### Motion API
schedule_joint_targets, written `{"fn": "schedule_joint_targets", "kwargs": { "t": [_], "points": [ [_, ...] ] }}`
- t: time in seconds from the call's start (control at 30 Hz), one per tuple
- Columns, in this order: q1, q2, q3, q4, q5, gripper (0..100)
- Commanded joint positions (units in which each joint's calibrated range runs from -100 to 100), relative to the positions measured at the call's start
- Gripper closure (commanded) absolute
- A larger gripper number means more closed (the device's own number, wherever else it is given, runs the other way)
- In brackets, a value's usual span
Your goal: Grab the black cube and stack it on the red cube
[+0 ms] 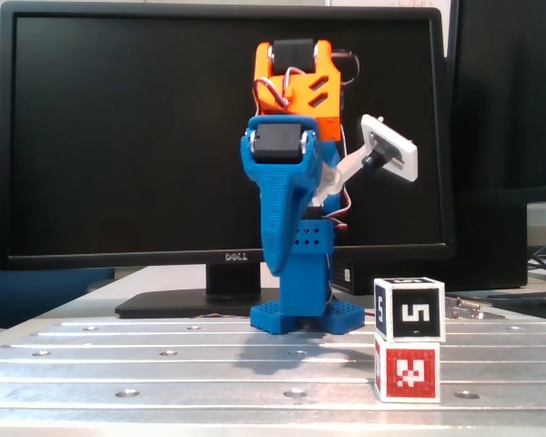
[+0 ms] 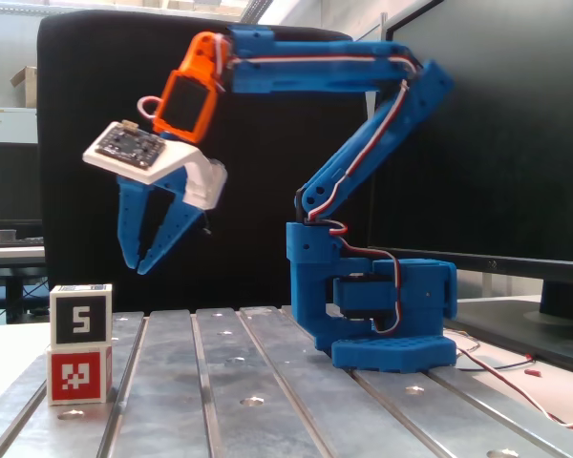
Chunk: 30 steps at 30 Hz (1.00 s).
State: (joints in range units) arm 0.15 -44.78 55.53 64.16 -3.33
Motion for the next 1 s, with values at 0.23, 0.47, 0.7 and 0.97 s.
{"fn": "schedule_joint_targets", "kwargs": {
  "t": [0.23,0.47,0.7,0.97],
  "points": [
    [0.0,-20.6,13.8,-3.5,0.2,99],
    [-0.2,-32.7,22.6,-3.4,1.8,99],
    [-0.1,-43.0,28.3,-1.7,1.8,99],
    [0.0,-50.0,31.5,0.9,1.8,99]
  ]
}}
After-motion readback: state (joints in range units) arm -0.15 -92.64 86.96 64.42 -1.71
